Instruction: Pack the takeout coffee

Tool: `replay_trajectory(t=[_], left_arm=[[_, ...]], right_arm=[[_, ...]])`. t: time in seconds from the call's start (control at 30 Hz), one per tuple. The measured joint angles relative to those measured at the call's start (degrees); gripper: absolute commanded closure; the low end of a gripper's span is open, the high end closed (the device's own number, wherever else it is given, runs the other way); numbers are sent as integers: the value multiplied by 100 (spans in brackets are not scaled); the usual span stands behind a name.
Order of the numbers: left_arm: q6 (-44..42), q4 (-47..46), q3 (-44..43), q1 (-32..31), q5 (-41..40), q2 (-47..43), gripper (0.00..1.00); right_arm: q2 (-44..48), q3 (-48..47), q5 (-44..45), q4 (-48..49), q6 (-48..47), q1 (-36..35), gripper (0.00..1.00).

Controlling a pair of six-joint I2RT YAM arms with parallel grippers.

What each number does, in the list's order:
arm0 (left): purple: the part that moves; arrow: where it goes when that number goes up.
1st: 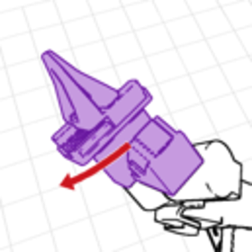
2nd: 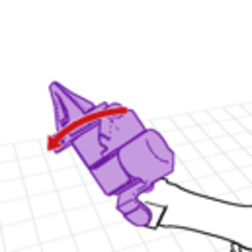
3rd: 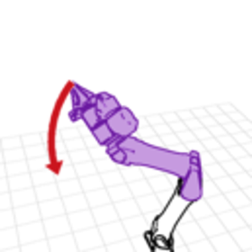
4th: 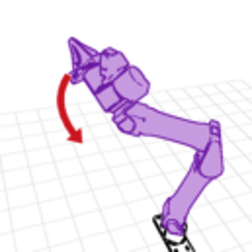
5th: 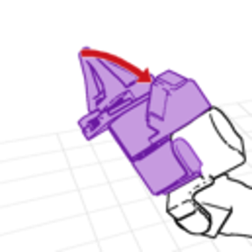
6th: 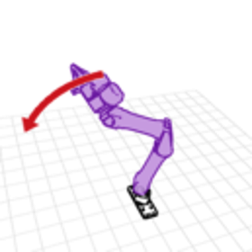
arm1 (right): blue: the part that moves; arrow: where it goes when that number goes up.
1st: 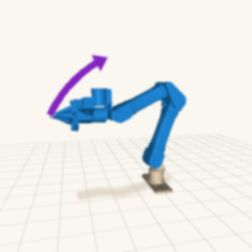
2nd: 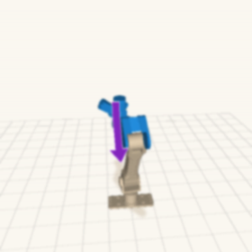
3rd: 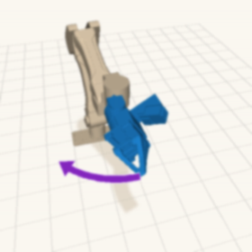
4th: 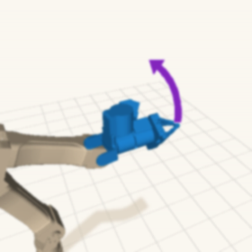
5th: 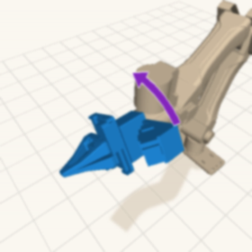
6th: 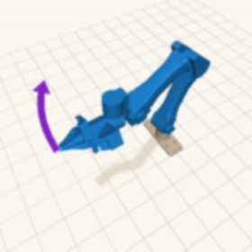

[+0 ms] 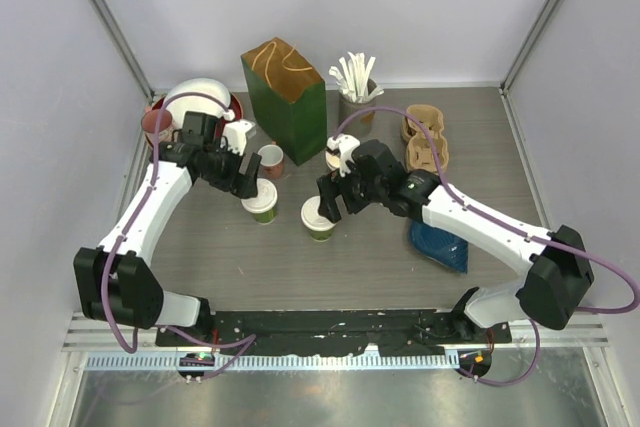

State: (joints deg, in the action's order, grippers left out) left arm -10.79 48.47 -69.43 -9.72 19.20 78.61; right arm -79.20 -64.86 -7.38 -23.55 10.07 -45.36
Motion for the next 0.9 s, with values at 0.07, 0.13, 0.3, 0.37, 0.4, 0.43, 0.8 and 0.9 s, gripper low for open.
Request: replay_trajectory(t=[0.07,0.13,0.3,0.37,0.4,0.43,0.8,0.9], left_arm=[[-2,-2,37,-2,-15,42,14],[-9,-11,59,-2,-15,46,14],[-24,-120,142,-2,-15,46,14],[-24,-127,208,-2,-17,46,14],[-26,-129,234,-2,-17,46,14],[-26,-129,251,-2,-20,46,14],[-87,-129,273,20,-20,0,14],[-149,-125,271,85,-20,-46,14]], right_arm=[[0,221,55,-31,7,0,10],[0,413,96,-20,20,0,10],[-59,673,44,236,72,0,9],[-111,774,-7,472,109,0,9],[-157,824,-31,590,127,0,9],[-214,848,-76,671,175,0,10],[-831,667,-280,1565,420,-59,20],[-1080,485,-306,1714,455,-109,22]])
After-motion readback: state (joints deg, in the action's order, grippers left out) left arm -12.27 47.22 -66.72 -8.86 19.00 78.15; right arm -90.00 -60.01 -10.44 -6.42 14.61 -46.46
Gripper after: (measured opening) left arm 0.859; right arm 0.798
